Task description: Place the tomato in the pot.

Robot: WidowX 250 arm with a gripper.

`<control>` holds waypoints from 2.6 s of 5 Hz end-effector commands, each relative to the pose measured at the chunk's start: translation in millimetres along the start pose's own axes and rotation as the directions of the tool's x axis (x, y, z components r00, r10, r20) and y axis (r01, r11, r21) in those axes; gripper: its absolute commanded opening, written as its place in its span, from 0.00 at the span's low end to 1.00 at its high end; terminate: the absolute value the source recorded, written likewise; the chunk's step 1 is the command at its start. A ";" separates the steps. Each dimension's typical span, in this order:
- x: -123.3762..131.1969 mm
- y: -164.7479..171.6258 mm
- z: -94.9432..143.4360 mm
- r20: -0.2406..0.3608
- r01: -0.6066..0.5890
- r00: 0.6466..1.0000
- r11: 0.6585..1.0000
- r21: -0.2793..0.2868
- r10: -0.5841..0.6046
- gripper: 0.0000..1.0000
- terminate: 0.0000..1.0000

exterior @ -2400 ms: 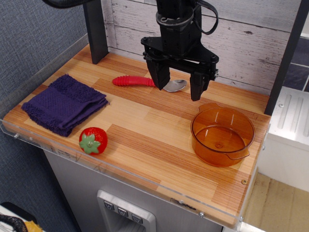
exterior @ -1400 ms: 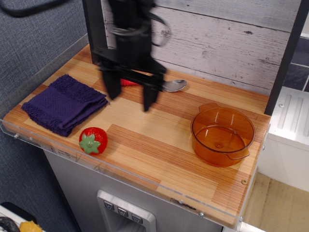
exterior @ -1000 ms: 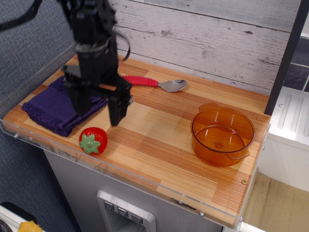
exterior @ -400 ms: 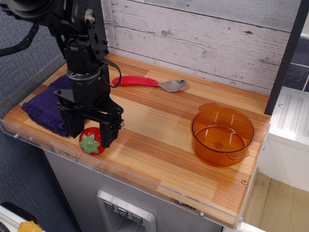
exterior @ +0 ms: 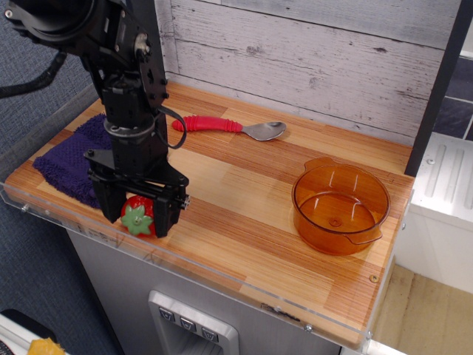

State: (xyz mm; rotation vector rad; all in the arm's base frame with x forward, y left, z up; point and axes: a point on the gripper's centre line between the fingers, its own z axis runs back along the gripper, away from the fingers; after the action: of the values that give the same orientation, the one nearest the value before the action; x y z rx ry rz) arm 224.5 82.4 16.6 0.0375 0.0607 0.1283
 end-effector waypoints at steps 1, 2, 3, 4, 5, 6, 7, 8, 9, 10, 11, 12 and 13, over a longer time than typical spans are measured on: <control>1.4 -4.3 8.1 0.026 0.000 1.000 1.000 0.020 -0.001 0.00 0.00; 0.6 -4.6 16.4 0.047 -0.017 0.999 0.999 0.027 0.016 0.00 0.00; 3.3 -14.9 48.3 0.141 -0.015 0.990 1.000 0.002 0.015 0.00 0.00; 11.6 -37.8 75.6 0.206 0.042 0.978 0.999 -0.021 -0.037 0.00 0.00; 17.4 -72.0 92.5 0.276 0.109 0.956 0.994 -0.026 -0.097 0.00 0.00; 25.1 -106.7 97.3 0.345 0.200 0.924 0.977 -0.067 -0.165 0.00 0.00; 35.2 -132.8 89.9 0.365 0.267 0.902 0.962 -0.053 -0.230 0.00 0.00; 47.9 -148.2 78.6 0.359 0.303 0.894 0.952 -0.047 -0.267 0.00 0.00; 59.5 -160.6 66.6 0.364 0.332 0.885 0.942 -0.053 -0.291 0.00 0.00; 63.0 -169.4 61.0 0.368 0.342 0.877 0.939 -0.025 -0.309 0.00 0.00; 64.1 -173.1 56.2 0.369 0.338 0.876 0.941 -0.014 -0.310 0.00 0.00; 63.4 -172.5 55.2 0.361 0.331 0.880 0.944 -0.003 -0.308 1.00 0.00; 61.2 -169.6 57.0 0.370 0.334 0.878 0.942 -0.017 -0.304 1.00 0.00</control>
State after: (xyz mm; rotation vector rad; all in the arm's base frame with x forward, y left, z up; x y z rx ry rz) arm 314.2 -80.5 47.8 -0.0293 -0.2646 -0.2051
